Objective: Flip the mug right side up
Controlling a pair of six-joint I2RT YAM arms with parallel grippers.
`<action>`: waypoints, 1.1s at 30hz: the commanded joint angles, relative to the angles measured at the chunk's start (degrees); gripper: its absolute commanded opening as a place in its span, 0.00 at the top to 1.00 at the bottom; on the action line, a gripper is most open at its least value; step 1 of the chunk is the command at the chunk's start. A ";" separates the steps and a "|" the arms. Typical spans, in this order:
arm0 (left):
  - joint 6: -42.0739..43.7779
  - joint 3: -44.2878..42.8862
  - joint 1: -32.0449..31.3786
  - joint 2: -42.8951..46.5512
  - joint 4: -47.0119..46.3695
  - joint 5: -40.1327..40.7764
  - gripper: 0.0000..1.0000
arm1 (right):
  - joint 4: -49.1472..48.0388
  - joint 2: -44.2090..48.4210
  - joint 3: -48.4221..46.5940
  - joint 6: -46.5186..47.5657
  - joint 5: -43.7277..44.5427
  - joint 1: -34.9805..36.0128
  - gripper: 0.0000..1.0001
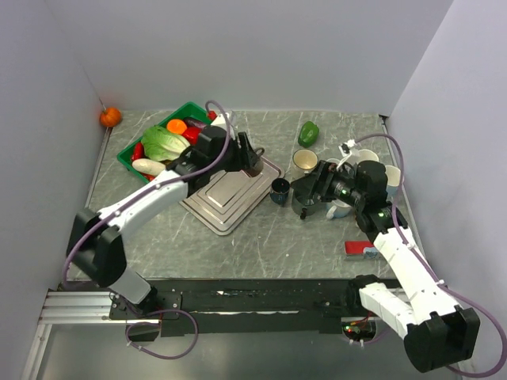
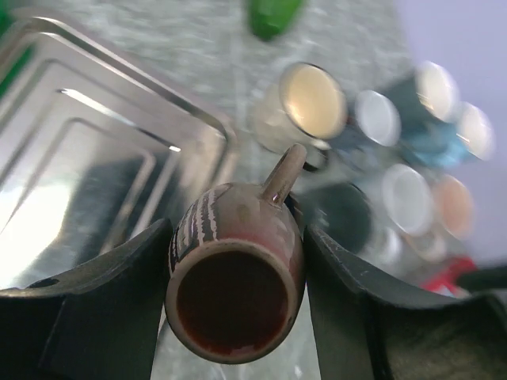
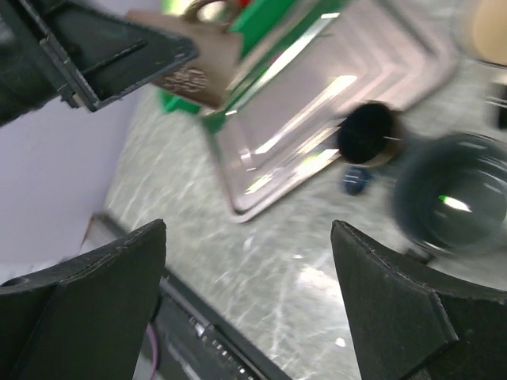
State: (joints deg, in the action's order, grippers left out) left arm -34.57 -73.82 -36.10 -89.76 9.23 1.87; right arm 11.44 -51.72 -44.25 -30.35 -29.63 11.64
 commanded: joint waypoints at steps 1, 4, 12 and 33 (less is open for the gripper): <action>-0.68 3.41 -0.11 8.09 -7.38 -12.66 0.99 | -12.83 0.31 -3.04 0.99 -6.84 2.77 0.10; -1.20 5.96 -0.11 11.52 -8.79 -18.20 0.99 | -16.96 0.57 -4.00 1.69 -8.78 4.35 0.10; -4.37 10.89 -0.20 17.24 -16.52 -32.53 0.99 | -16.72 -3.29 -9.00 8.72 -10.01 7.61 0.15; -8.06 12.30 -0.73 20.15 -21.01 -38.43 0.99 | -17.86 -8.39 -13.67 14.26 -14.84 11.56 0.67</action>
State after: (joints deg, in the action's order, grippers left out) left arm -40.86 -60.82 -36.45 -71.50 -5.30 -33.23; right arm -3.44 -59.42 -54.74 -17.12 -42.74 22.28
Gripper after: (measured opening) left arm 0.657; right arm 0.396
